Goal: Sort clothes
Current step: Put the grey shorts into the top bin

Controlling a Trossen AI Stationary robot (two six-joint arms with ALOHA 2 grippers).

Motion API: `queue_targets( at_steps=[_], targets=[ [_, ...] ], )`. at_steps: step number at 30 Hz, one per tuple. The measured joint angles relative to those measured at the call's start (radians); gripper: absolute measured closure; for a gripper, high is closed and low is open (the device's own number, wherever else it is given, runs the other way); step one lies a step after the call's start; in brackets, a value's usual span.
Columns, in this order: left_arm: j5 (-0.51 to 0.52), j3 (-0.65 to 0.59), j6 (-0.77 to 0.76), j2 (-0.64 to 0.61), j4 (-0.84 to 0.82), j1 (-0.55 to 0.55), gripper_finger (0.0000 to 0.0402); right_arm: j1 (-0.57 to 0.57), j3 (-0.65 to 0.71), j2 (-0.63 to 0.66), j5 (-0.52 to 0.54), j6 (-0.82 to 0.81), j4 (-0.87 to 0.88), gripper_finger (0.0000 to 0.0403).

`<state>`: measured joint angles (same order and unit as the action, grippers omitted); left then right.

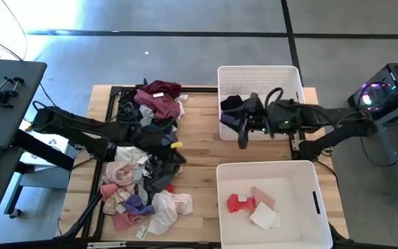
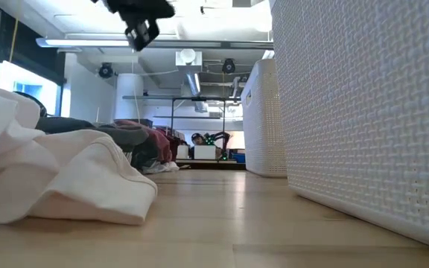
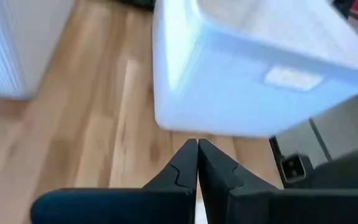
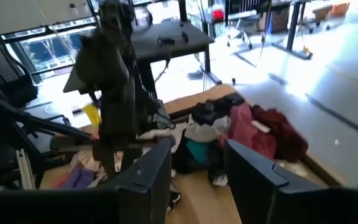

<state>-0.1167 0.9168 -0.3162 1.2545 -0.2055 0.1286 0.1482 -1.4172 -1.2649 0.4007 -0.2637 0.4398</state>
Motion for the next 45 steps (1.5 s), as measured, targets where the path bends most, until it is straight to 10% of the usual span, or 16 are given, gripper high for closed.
queue_targets(
  at_steps=[10, 19, 30, 45],
  targets=[
    [0.085, -0.017, 0.006, 0.015, -0.383, 0.01, 0.0337, 0.0, 0.0, -0.116, -0.098, -0.121, 0.004, 0.0268],
    [0.124, -0.279, -0.21, 0.035, -0.174, 0.024, 0.0244, 0.021, 0.0, -0.161, -0.14, -0.185, 0.005, 0.0268],
    [0.139, -0.379, -0.252, 0.157, -0.04, 0.022, 0.0389, 0.023, 0.0, -0.162, -0.069, -0.194, 0.001, 0.0268],
    [0.138, -0.124, -0.05, 0.074, -0.051, 0.021, 0.0401, 0.023, 0.0, -0.162, -0.06, -0.283, 0.004, 0.0268]
  ],
)
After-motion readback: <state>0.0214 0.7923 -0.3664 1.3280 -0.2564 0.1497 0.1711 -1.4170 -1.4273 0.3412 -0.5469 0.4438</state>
